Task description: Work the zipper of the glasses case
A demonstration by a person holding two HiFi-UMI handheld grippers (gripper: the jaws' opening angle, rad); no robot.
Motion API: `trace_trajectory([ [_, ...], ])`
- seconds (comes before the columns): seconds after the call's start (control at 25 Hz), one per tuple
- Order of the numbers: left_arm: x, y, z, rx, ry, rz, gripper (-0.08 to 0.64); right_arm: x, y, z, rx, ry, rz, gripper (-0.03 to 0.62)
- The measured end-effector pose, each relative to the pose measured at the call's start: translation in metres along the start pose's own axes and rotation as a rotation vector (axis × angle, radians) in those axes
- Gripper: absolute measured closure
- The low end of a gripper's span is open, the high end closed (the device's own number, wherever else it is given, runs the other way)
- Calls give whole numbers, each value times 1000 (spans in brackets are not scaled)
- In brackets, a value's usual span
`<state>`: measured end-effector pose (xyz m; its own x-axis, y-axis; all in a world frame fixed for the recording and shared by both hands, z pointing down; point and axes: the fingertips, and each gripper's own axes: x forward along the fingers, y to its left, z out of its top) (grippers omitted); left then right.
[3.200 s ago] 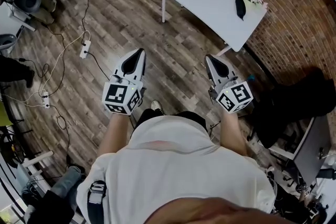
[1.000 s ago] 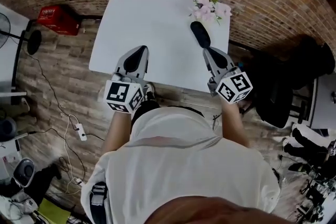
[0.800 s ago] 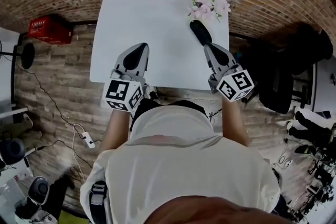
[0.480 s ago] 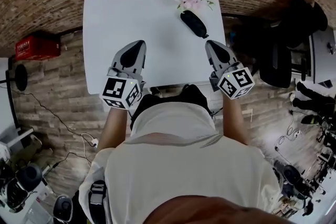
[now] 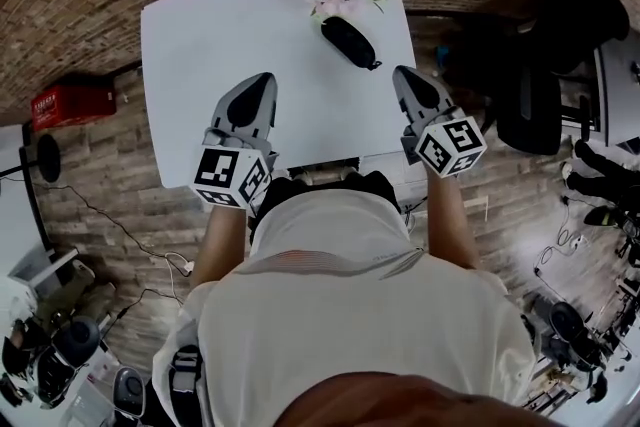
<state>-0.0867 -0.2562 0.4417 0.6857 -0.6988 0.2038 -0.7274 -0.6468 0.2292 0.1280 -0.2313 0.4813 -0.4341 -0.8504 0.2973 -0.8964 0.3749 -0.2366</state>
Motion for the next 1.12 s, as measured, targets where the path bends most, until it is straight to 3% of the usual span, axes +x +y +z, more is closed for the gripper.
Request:
trace_trajectory([
  [0.12, 10, -6, 0, -4, 4, 10, 546, 3, -14, -2, -1, 21, 1, 534],
  [0.16, 13, -7, 0, -6, 6, 13, 545, 5, -17, -6, 1, 37, 9, 476],
  [0.32, 18, -7, -4, -15, 18, 29, 545, 20, -27, -25, 9, 134, 33, 356],
  [0.48, 16, -1, -13, -36, 42, 50, 545, 44, -37, -52, 14, 253, 50, 277],
  [0.84, 21, 8, -30, -67, 84, 89, 545, 105, -87, -147, 48, 519, 59, 261],
  [1.12, 24, 10, -36, -70, 107, 106, 545, 130, -102, -181, 54, 607, 56, 268],
])
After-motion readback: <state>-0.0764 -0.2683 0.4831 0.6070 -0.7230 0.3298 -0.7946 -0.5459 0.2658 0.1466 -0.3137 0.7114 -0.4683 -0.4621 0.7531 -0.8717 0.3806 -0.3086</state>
